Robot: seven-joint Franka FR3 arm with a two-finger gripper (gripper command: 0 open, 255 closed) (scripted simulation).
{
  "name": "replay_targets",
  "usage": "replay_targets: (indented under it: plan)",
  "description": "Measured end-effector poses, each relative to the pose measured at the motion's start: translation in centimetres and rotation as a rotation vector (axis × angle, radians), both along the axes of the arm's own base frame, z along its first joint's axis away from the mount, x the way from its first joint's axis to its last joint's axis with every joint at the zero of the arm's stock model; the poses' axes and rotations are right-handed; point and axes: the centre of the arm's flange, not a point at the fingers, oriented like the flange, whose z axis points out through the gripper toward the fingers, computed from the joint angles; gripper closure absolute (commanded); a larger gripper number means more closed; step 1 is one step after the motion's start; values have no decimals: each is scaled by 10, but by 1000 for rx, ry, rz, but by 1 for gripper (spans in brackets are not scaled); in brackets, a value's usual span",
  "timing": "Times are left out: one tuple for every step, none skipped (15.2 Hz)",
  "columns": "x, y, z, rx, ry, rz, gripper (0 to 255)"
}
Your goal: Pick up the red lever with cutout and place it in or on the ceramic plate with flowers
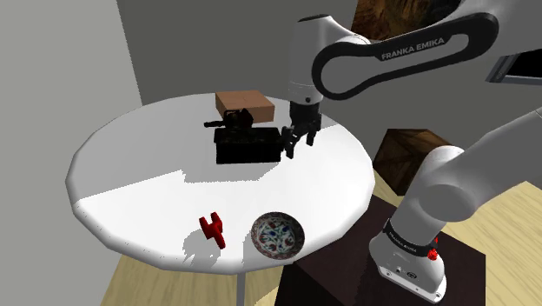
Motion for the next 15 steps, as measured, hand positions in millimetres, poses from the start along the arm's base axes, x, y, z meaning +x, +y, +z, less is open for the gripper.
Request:
replay_targets:
  plan:
    - [2, 9, -6, 2, -2, 2, 0]
    - [6, 17, -14, 3, -2, 4, 0]
    - [10, 25, -23, 5, -4, 6, 0]
    - [16, 36, -30, 7, -5, 8, 0]
    - [19, 46, -38, 8, -7, 10, 0]
    - [23, 56, -43, 10, -8, 12, 0]
    - [29, 64, -51, 12, -9, 14, 0]
    - [32, 74, -60, 14, -10, 16, 0]
    - [34, 84, -68, 16, -11, 18, 0]
    - [38, 93, -75, 17, -13, 20, 0]
    - [43, 100, -83, 19, -14, 22, 0]
    - [45, 110, -90, 21, -15, 25, 0]
    - [47, 122, -102, 22, -16, 28, 0]
    - [48, 133, -109, 24, -17, 29, 0]
    - [55, 143, -115, 27, -18, 31, 0]
